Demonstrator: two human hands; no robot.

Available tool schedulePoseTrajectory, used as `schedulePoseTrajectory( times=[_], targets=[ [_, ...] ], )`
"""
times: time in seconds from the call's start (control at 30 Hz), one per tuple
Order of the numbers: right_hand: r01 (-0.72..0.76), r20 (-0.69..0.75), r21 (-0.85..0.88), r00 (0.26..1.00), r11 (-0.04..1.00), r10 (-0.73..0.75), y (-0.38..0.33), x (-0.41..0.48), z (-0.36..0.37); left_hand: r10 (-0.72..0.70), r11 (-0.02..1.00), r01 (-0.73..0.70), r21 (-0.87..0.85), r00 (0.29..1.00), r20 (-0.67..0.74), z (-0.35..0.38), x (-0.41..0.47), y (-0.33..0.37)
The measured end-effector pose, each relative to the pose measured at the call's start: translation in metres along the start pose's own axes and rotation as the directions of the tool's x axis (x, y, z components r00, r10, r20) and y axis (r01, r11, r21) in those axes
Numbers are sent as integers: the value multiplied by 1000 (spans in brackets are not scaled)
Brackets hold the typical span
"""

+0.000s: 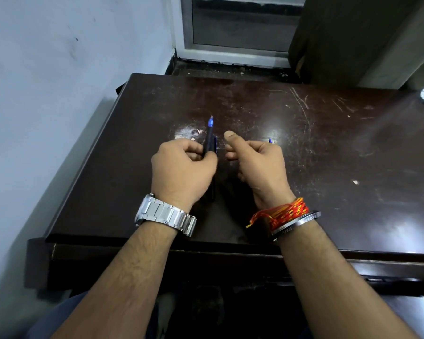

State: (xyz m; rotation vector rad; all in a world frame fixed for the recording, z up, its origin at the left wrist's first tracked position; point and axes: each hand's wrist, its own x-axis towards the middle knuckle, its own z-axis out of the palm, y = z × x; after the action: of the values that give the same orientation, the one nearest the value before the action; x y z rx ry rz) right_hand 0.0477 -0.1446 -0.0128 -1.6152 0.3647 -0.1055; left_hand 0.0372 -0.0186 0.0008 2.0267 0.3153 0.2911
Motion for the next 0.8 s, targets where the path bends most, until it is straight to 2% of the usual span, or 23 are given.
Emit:
schedulePoseTrajectory(
  times=[0.13, 0.33, 0.57, 0.7, 0.8],
  targets=[
    [14, -70, -180, 997, 983, -27, 5, 5, -5, -69, 998, 68, -5, 997, -39, -9, 9, 0],
    [110, 16, -405, 993, 908, -113, 10, 2, -5, -54, 989, 58, 136, 998, -27, -6, 6, -1],
    [179, 65, -456, 984, 872, -168, 7, -3, -4, -31, 930, 20, 366, 999, 24, -2, 8, -11],
    [189, 67, -460, 982, 867, -178, 9, -3, -3, -36, 908, 4, 420, 997, 69, 0, 9, -10],
    [178, 55, -428, 984, 886, -171, 11, -1, -2, -34, 913, 10, 408, 998, 52, 0, 7, -7]
  ],
)
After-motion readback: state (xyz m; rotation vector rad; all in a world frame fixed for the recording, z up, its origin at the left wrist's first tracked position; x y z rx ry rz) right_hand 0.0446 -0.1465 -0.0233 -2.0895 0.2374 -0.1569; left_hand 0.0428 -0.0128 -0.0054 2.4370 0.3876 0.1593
